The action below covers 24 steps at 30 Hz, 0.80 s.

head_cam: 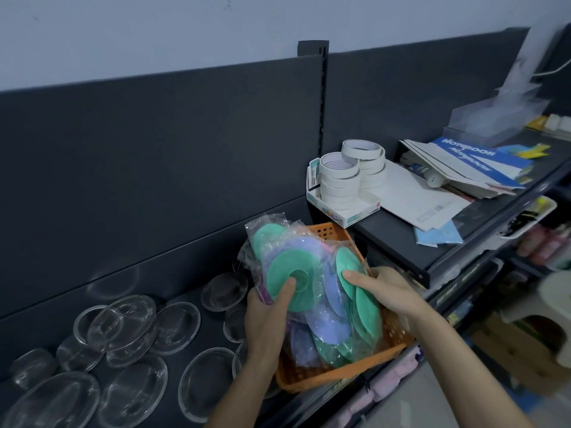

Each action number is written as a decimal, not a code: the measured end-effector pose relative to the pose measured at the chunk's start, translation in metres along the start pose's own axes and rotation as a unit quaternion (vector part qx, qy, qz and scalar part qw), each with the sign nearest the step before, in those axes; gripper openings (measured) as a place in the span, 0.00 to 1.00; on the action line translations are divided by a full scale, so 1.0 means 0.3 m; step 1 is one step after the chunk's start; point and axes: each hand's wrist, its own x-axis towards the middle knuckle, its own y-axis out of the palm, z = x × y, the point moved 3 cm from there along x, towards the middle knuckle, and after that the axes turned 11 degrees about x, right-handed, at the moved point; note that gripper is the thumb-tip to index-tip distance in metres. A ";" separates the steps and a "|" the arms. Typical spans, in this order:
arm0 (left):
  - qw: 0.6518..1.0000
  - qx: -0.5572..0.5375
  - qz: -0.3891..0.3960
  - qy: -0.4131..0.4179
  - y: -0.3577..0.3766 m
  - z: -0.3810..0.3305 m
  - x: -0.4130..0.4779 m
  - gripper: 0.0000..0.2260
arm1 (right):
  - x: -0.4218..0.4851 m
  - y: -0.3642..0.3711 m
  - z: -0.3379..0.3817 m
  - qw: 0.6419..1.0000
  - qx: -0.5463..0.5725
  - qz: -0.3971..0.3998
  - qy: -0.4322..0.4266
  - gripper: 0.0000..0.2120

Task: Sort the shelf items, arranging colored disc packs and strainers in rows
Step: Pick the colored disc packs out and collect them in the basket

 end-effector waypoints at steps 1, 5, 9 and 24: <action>1.000 0.000 -0.001 0.009 -0.009 -0.006 -0.003 0.16 | -0.013 0.003 0.011 1.000 0.001 -0.003 -0.011 0.20; 1.000 -0.004 0.013 0.028 -0.052 -0.047 -0.016 0.20 | -0.071 0.027 0.049 0.999 0.023 -0.033 -0.028 0.16; 0.999 0.001 0.042 0.019 -0.116 -0.063 -0.041 0.19 | -0.132 0.070 0.050 0.997 0.052 -0.046 -0.026 0.16; 0.998 -0.059 0.016 0.035 -0.443 -0.055 -0.124 0.27 | -0.298 0.352 0.089 0.997 0.051 -0.019 -0.055 0.13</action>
